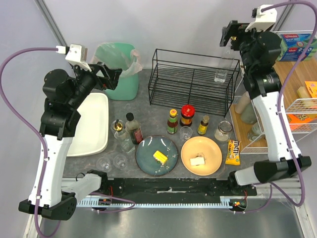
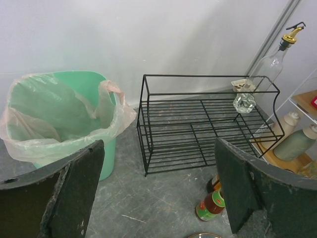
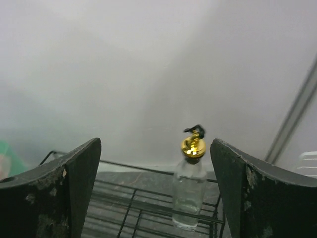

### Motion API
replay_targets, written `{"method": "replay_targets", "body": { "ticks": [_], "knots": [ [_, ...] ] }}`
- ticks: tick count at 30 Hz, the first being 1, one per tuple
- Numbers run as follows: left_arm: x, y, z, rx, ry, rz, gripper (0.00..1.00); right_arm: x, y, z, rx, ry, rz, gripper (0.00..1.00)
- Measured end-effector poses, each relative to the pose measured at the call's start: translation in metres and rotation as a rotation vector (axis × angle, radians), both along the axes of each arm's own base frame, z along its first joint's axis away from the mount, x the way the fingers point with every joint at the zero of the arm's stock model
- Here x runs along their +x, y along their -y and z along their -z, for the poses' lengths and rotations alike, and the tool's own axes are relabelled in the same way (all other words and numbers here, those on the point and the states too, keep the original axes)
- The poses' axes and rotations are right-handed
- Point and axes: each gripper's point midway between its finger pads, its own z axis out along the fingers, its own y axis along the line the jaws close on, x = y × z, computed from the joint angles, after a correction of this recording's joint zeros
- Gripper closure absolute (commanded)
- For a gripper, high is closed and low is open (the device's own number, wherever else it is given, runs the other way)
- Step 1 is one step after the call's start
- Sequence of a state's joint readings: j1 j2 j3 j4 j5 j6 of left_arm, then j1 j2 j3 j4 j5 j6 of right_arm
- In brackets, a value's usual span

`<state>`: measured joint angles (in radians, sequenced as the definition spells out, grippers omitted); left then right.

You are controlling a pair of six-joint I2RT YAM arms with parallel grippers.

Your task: Clear the kitchen counter

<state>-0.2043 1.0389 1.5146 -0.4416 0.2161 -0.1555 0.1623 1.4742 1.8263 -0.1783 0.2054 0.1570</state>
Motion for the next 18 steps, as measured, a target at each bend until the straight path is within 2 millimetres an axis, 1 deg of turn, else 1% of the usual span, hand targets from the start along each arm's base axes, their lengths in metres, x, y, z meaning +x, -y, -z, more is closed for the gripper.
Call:
{"method": "replay_targets", "body": {
  "ticks": [3,6,10,11,13,15,18],
  "knots": [
    [-0.001,0.000,0.002,-0.009,-0.013,0.000,0.04,-0.021,-0.033,0.000,-0.048,0.012,-0.158,0.02],
    [-0.002,0.000,0.006,-0.016,-0.032,0.000,0.05,-0.039,-0.081,0.010,-0.103,0.009,-0.369,0.02],
    [-0.005,0.000,0.011,-0.023,-0.051,-0.003,0.06,-0.071,-0.163,0.041,-0.168,-0.024,-0.691,0.02],
    [-0.006,-0.001,0.011,-0.025,-0.052,-0.005,0.07,-0.084,-0.189,0.054,-0.183,-0.041,-0.787,0.02],
    [-0.007,-0.003,0.010,-0.030,-0.055,-0.018,0.07,-0.110,-0.230,0.076,-0.199,-0.067,-0.945,0.02],
    [-0.009,-0.009,0.010,-0.038,-0.062,-0.053,0.07,-0.137,-0.263,0.097,-0.201,-0.088,-1.079,0.02],
    [-0.013,-0.019,0.007,-0.053,-0.067,-0.109,0.07,-0.174,-0.302,0.124,-0.190,-0.113,-1.232,0.02]
  ]
}}
